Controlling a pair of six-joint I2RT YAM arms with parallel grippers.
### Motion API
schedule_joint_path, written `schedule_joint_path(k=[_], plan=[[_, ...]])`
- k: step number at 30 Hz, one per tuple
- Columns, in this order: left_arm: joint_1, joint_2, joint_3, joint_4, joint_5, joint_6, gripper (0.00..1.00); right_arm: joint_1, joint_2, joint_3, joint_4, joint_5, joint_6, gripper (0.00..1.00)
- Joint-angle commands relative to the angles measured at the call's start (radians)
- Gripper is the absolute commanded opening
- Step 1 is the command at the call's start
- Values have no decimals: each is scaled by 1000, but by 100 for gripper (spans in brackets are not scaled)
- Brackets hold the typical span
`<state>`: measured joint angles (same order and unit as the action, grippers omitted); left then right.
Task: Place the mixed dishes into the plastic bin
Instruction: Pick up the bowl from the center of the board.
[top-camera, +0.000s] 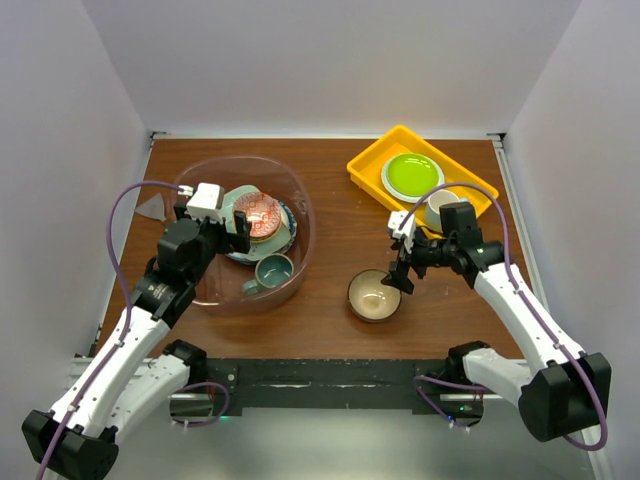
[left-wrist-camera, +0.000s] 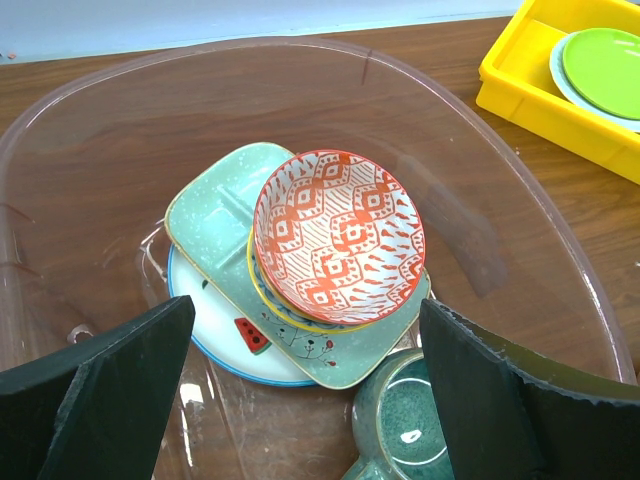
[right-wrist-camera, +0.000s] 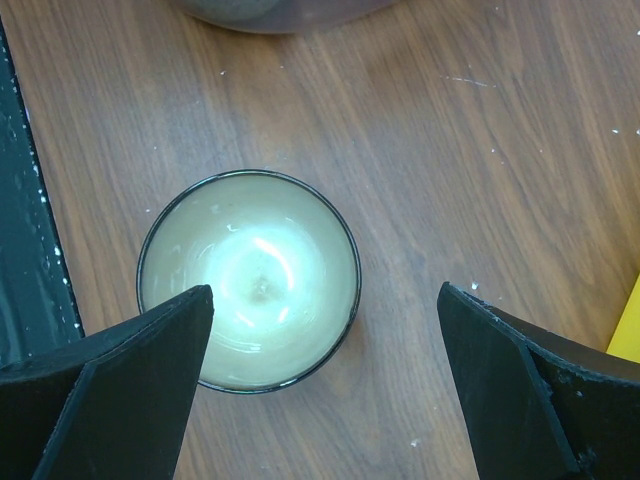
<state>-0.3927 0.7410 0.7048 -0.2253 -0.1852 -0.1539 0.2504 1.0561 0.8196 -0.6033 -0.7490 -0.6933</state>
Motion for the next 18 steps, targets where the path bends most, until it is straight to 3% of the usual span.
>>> schedule_joint_path(k=[1, 18], plan=[[8, -11, -5, 43, 12, 5, 100, 0, 1, -7, 13, 5, -20, 98], [8, -8, -5, 44, 12, 7, 100, 33, 12, -16, 14, 48, -35, 98]])
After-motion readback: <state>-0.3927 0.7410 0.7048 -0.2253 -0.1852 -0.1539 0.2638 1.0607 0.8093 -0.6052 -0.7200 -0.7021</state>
